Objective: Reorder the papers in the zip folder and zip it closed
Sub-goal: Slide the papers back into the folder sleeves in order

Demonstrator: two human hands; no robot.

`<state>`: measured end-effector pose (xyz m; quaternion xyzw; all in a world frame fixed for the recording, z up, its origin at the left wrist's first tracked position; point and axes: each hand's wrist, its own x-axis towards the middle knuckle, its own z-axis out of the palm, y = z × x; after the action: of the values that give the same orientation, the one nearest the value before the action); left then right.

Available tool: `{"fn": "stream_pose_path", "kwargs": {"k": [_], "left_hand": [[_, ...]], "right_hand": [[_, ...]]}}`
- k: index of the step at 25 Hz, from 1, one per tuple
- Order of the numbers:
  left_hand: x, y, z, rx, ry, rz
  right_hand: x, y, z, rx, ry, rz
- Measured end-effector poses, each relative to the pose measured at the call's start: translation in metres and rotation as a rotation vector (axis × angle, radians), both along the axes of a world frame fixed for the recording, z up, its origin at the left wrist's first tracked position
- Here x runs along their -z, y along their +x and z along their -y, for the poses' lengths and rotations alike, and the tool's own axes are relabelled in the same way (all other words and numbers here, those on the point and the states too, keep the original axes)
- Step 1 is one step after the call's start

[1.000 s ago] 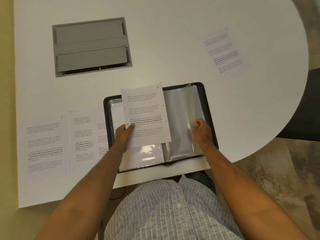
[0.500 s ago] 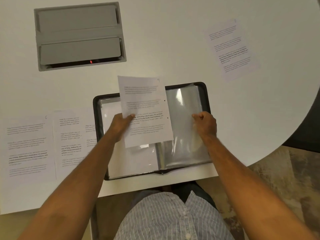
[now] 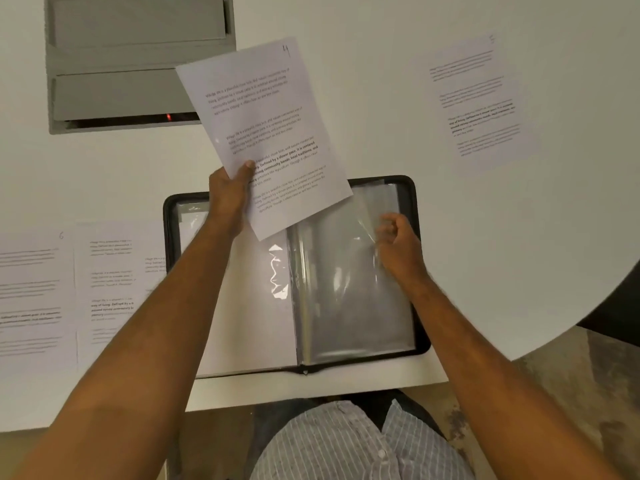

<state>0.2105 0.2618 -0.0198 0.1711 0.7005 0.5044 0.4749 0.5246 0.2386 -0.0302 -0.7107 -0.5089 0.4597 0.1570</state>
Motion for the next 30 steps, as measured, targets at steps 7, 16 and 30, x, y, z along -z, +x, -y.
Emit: {"fn": "stream_pose_path", "kwargs": {"k": [7,16,30], "left_hand": [[0.003,-0.005,-0.011,-0.025,0.06,-0.049],[-0.001,-0.004,-0.03,-0.022,0.087,-0.032],[-0.016,-0.003,-0.049,0.003,0.079,-0.047]], "right_hand": [[-0.007,-0.019,-0.058,0.024,0.14,0.049],[-0.01,-0.004,-0.048,-0.306,0.289,0.1],[-0.014,0.004,-0.059,-0.521,0.431,0.133]]}}
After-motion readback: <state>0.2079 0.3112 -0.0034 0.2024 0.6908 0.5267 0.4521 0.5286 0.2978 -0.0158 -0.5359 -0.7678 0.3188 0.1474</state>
